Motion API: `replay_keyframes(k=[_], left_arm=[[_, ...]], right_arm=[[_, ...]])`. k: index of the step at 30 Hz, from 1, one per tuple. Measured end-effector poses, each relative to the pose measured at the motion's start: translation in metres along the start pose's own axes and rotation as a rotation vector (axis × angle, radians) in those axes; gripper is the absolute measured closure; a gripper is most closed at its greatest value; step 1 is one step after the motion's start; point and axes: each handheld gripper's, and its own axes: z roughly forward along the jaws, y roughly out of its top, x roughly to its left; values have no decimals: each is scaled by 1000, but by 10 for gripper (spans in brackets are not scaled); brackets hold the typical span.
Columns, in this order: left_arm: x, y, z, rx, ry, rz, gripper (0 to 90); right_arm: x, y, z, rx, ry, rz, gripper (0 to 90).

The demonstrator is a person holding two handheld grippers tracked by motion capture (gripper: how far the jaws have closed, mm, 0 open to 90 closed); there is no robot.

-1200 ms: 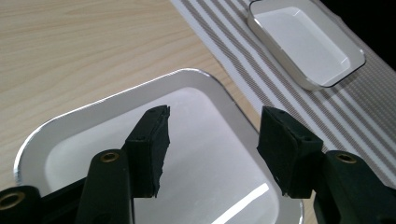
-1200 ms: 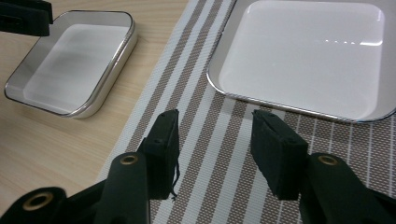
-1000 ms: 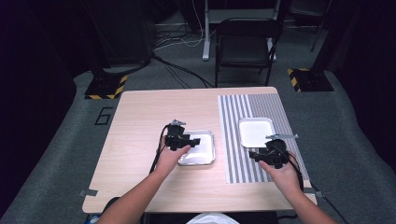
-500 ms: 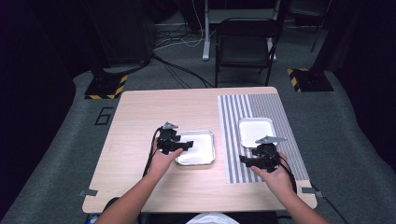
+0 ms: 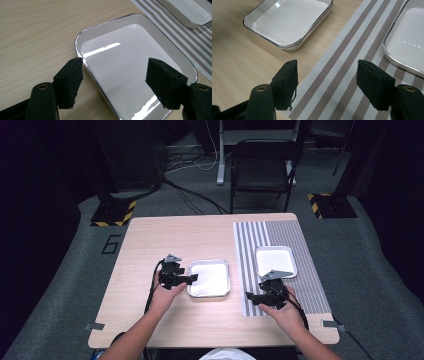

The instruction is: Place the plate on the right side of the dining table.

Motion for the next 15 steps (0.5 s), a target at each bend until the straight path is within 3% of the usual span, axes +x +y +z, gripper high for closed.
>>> replay_keyframes(k=[3,11,15], left_arm=[[7,-3,0,3,8,-14,304],[18,-9,-4,-6,30,-37,313],[23,-9,-6,-2,39,-31,315]], right_arm=[[5,-1,5,6,-2,-31,330],[12,-4,18,10,19,-59,331],[14,-6,24,23,13,-83,332]])
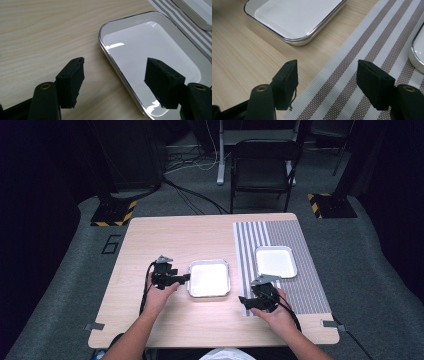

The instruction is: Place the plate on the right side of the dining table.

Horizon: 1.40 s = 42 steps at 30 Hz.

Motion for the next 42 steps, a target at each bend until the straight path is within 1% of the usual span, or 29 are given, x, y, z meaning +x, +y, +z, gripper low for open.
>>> replay_keyframes(k=[2,5,6,7,10,11,12,13,16,17,18,19,20,22,23,24,26,28,30,34,35,36,40,42], left_arm=[[4,0,0,3,9,-1,315],[9,-1,0,9,20,-10,315],[11,-1,-1,10,22,-5,315],[12,-1,-1,9,25,-16,315],[18,-3,-1,7,52,-1,314],[18,-3,-1,7,52,-1,314],[20,-4,1,15,77,2,314],[23,-5,2,23,90,16,314],[27,-7,3,36,92,14,331],[28,-7,3,39,96,17,331],[30,-8,4,34,107,17,331],[32,-8,4,42,117,24,332],[33,-9,4,47,122,19,332],[36,-11,5,57,133,27,332],[36,-11,5,63,137,31,332],[36,-11,5,63,137,31,331],[38,-12,5,69,153,54,332],[38,-13,6,76,158,56,332],[38,-15,8,84,171,51,328],[36,-16,7,85,176,54,335],[36,-16,7,88,178,65,335],[35,-17,7,80,180,65,336],[33,-19,6,76,183,72,336],[34,-19,6,75,181,77,336]], right_arm=[[1,-2,3,1,8,-13,332],[3,-4,7,12,21,-1,332],[3,-4,8,12,22,4,332],[3,-5,8,12,23,-1,333],[5,-6,10,13,23,-8,335],[6,-6,11,17,26,-13,336],[6,-7,12,13,28,-21,338],[6,-8,13,14,29,-22,339],[8,-9,16,20,45,-26,352],[10,-9,18,17,53,-29,354],[11,-10,18,24,56,-21,355],[13,-10,20,27,59,-26,355],[14,-10,21,27,60,-39,355],[17,-11,25,27,67,-63,357],[19,-11,26,33,68,-76,357],[20,-11,27,28,67,-97,360],[23,-11,28,26,72,-95,362],[23,-10,29,9,77,-114,367],[24,-10,30,4,81,-108,370],[25,-10,32,-3,92,-92,372],[24,-10,32,-4,94,-96,373],[24,-9,33,-5,96,-96,373],[26,-10,36,3,101,-106,376],[27,-10,38,-4,101,-118,376]])
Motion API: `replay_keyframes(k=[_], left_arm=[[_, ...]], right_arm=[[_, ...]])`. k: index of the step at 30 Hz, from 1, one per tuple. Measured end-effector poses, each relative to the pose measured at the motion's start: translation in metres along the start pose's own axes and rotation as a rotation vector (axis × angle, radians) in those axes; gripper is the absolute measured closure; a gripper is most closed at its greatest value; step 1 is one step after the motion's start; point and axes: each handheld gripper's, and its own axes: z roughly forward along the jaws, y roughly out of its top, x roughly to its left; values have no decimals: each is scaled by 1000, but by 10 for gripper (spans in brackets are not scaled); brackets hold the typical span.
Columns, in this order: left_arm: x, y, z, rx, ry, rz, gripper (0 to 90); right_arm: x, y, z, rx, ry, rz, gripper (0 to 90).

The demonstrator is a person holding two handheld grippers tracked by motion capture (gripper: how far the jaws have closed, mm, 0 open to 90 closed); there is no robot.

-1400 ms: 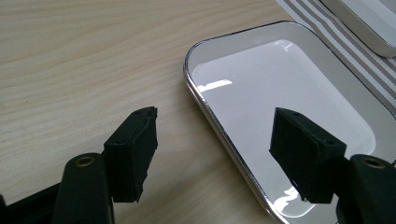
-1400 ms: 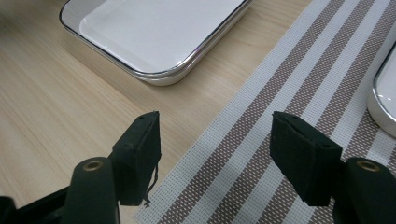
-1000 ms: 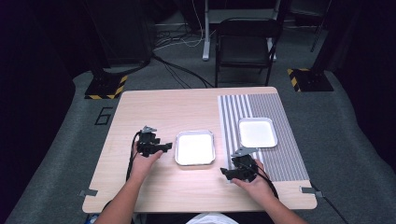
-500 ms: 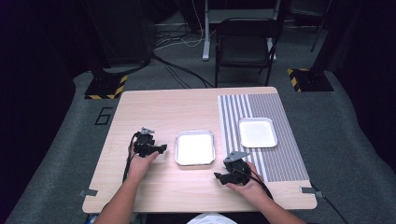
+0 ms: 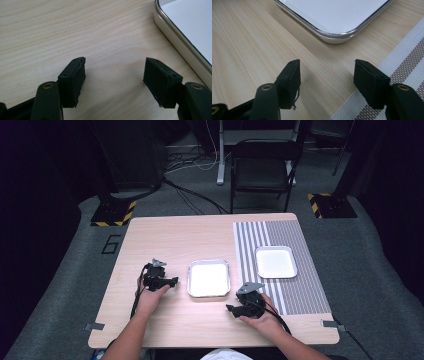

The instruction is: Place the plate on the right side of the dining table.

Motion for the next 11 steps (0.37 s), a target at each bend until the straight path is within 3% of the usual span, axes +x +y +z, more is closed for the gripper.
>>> replay_keyframes(k=[11], left_arm=[[0,-2,2,-19,7,28,320]], right_arm=[[8,-2,4,-23,-18,-81,357]])
